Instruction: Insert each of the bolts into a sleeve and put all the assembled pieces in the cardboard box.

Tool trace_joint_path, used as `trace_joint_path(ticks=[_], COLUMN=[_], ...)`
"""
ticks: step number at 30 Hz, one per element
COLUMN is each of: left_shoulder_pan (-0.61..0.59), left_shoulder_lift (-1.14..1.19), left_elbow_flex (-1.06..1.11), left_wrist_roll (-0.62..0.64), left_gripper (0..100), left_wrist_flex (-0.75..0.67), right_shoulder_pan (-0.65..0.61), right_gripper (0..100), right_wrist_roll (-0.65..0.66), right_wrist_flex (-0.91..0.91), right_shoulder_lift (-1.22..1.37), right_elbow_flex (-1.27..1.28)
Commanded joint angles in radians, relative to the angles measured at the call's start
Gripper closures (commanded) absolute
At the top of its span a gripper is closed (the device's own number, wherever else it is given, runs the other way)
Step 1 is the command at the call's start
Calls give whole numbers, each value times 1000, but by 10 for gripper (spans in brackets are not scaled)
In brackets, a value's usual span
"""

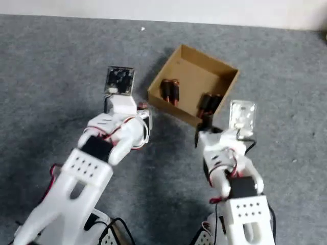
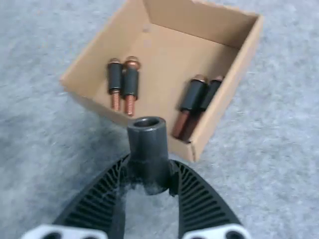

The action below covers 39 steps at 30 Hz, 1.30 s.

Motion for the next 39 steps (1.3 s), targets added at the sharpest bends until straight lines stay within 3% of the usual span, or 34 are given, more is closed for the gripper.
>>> trace_joint_path(ticks=[1,10,13,20,24,29,36,39], left_shoulder_pan=[-4,-4,-1,147,173,168,171,176], left_shoulder_lift=[-151,-334,-383,-421,-421,-421,-421,-429], left_elbow_flex=[16,16,16,16,16,39,203,242], left_wrist_roll=[-8,-8,-8,-12,-14,-9,-12,-9], left_gripper=[995,995,995,995,995,995,995,995], left_wrist_flex=[-54,-49,-49,-52,-60,-124,-358,-390], right_shoulder_pan=[-84,-263,-309,-377,-383,-383,-383,-383], right_gripper=[993,993,993,993,993,993,993,993], right_wrist_roll=[0,9,97,212,218,215,213,213], right_wrist_flex=[-4,-116,-168,-231,-231,-231,-231,-231], right_shoulder_lift=[-114,-246,-323,-549,-604,-601,-601,-601], right_elbow_flex=[42,173,245,409,464,466,466,466])
